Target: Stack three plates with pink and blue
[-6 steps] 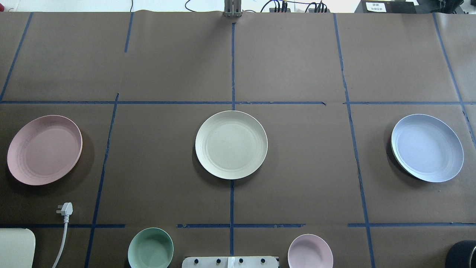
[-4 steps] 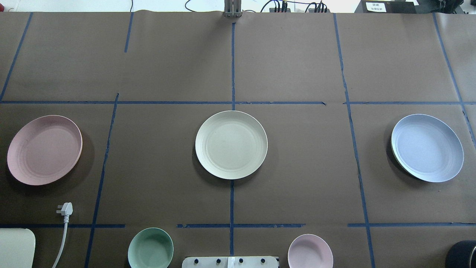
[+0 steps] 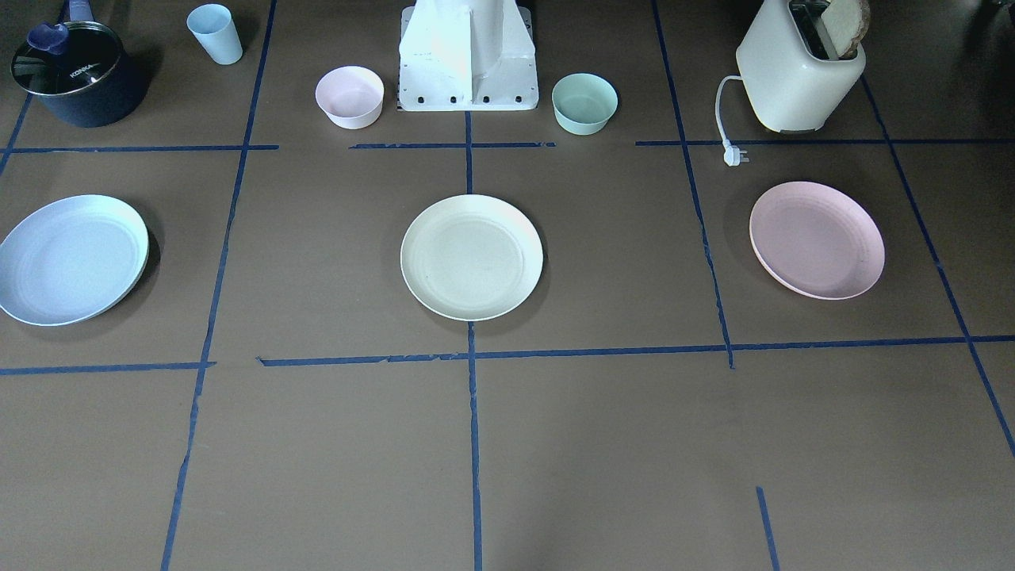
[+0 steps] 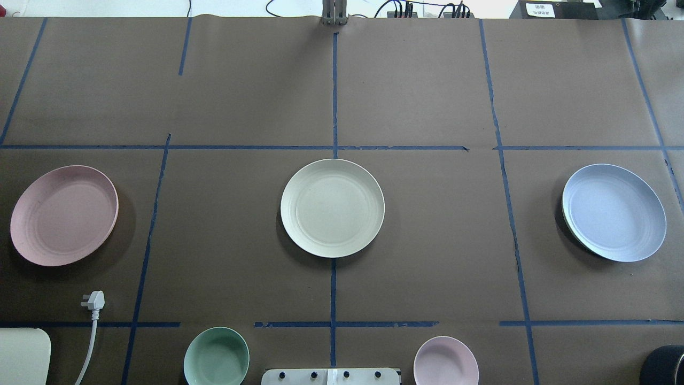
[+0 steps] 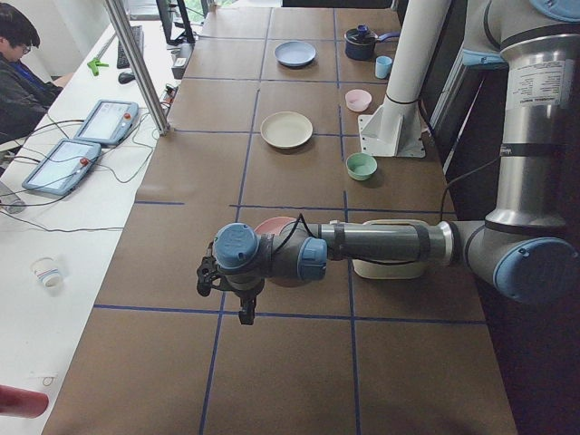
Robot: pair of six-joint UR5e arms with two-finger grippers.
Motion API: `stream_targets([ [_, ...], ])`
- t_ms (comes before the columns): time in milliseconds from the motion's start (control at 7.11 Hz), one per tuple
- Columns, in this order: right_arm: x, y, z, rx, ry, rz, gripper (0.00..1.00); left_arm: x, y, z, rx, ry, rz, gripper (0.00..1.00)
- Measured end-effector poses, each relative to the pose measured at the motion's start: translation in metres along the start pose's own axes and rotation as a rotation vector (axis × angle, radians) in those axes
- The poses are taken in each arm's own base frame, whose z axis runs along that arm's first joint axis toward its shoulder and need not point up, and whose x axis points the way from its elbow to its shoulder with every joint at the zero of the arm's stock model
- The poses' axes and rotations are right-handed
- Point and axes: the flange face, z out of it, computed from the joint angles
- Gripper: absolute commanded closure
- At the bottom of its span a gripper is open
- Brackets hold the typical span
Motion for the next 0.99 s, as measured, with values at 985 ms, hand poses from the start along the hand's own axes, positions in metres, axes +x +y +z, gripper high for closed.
stream_targets([
  [985, -0.005, -0.002, -0.004, 0.009, 0.004, -0.010, 0.00, 0.030, 0.000, 0.020, 0.022, 0.017, -0.039, 0.00],
])
